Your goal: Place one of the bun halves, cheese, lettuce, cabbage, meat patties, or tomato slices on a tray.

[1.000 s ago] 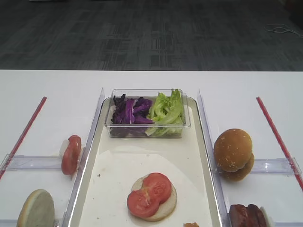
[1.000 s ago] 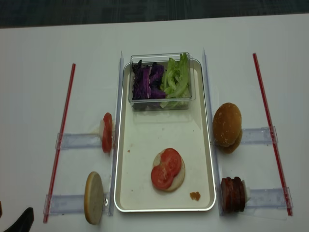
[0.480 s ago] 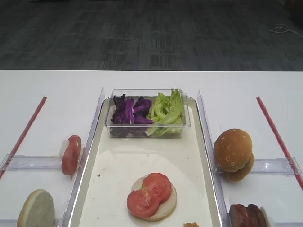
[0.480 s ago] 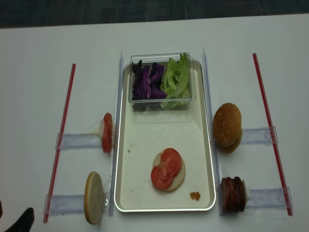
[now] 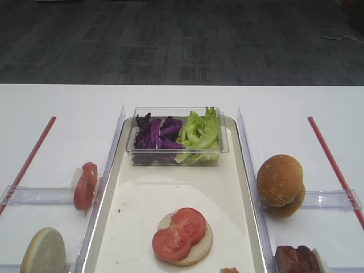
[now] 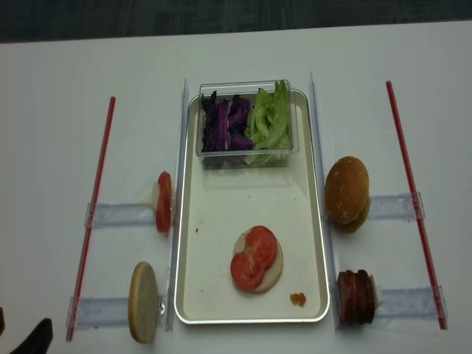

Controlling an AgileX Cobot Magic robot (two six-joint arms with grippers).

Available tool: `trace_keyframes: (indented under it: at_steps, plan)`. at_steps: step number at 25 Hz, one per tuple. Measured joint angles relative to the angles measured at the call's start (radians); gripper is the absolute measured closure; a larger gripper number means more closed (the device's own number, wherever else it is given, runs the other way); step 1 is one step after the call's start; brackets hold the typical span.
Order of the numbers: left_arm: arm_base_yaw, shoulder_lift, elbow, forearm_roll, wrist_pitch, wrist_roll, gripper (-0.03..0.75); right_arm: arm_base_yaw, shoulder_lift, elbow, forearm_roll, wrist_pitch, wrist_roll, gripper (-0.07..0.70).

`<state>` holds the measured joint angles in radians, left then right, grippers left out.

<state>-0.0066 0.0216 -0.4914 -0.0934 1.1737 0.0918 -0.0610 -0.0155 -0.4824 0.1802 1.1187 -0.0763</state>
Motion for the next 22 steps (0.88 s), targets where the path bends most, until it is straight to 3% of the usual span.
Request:
trace_keyframes:
  at_steps: [10,22]
  plan:
    - [0.000,-0.038,0.000,0.010,0.002,-0.014,0.263,0.000,0.000,0.000,0.002,0.000,0.002,0.163]
    - [0.000,-0.038,0.000,0.076,0.002,-0.112,0.263,0.000,0.000,0.000,0.002,0.002,0.002,0.163]
